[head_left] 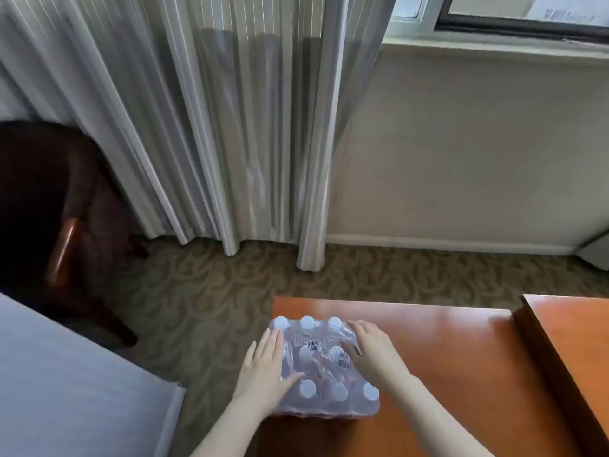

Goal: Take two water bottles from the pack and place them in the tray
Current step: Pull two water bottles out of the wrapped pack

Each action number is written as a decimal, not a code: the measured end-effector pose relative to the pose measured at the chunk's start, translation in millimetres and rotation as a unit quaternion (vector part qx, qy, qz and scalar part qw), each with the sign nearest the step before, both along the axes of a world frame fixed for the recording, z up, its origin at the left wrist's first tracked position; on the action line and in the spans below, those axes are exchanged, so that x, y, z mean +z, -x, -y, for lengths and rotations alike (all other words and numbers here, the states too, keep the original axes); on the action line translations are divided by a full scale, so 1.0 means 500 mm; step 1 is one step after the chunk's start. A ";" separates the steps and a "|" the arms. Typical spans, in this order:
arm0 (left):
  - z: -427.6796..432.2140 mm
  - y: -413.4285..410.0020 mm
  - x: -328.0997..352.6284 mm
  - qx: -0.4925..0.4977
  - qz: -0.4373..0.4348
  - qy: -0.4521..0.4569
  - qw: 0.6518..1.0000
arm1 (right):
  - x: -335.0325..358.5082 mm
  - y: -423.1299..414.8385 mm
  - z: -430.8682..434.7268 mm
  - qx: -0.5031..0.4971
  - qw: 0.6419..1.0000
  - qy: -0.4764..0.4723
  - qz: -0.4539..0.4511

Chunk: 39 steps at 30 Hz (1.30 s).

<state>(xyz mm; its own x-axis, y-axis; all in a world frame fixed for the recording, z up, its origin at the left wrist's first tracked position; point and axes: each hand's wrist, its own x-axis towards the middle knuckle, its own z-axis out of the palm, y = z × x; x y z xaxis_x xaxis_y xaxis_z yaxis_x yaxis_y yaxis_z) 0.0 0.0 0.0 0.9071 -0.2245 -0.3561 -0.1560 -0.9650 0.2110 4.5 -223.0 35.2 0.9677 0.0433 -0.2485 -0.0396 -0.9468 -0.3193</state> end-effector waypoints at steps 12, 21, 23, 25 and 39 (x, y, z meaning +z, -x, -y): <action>0.007 0.035 -0.075 -0.036 0.006 -0.012 0.999 | -0.073 -0.017 -0.094 0.072 0.993 -0.012 -0.093; 0.004 0.032 -0.083 -0.031 -0.013 0.015 0.999 | 0.006 0.031 0.005 0.086 0.994 -0.032 0.060; 0.005 0.034 -0.083 -0.030 -0.008 0.007 0.999 | 0.006 0.081 0.062 0.081 0.995 -0.022 0.055; 0.005 0.034 -0.083 -0.027 0.000 0.001 1.000 | -0.010 0.128 0.098 0.084 0.994 -0.003 0.064; 0.004 0.035 -0.088 -0.037 -0.003 0.003 0.999 | -0.069 0.156 0.060 0.017 0.991 0.040 0.129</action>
